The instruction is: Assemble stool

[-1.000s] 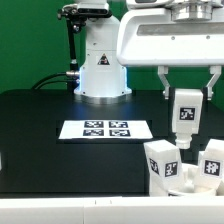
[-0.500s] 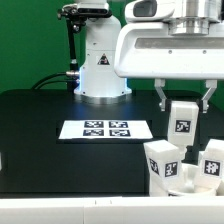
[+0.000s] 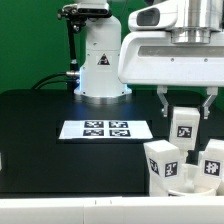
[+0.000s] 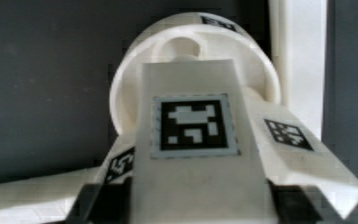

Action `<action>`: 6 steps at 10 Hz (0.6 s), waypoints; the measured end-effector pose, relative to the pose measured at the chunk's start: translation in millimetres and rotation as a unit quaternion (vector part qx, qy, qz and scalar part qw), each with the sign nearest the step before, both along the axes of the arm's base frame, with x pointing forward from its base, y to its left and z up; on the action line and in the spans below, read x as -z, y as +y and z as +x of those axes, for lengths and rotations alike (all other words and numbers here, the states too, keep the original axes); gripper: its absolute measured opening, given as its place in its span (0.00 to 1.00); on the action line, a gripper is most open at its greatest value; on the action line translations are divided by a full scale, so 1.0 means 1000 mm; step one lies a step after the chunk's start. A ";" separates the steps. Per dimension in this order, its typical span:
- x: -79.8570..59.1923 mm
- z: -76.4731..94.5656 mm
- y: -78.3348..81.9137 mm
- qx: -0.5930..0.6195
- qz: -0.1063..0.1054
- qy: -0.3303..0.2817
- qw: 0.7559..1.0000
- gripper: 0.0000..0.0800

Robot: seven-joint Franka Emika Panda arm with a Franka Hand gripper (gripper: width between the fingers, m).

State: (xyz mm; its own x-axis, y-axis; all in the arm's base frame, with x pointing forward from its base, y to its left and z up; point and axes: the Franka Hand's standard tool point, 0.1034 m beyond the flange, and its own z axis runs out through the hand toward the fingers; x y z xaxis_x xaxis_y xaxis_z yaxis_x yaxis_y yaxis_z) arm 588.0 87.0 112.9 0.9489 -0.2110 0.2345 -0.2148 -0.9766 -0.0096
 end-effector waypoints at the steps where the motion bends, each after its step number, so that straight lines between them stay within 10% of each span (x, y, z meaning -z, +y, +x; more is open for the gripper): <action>1: 0.000 0.000 -0.001 0.000 0.000 0.000 1.000 0.42; 6: 0.014 -0.004 -0.001 -0.002 -0.006 0.006 1.000 0.42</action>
Offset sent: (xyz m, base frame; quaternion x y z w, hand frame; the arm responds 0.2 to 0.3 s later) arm -0.0029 0.0008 -0.0095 0.0018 0.0124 0.0035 0.9999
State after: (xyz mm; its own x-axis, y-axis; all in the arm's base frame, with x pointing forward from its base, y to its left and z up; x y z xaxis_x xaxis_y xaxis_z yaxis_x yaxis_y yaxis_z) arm 584.3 86.3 98.6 0.9528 -0.2036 0.2252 -0.2102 -0.9776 0.0058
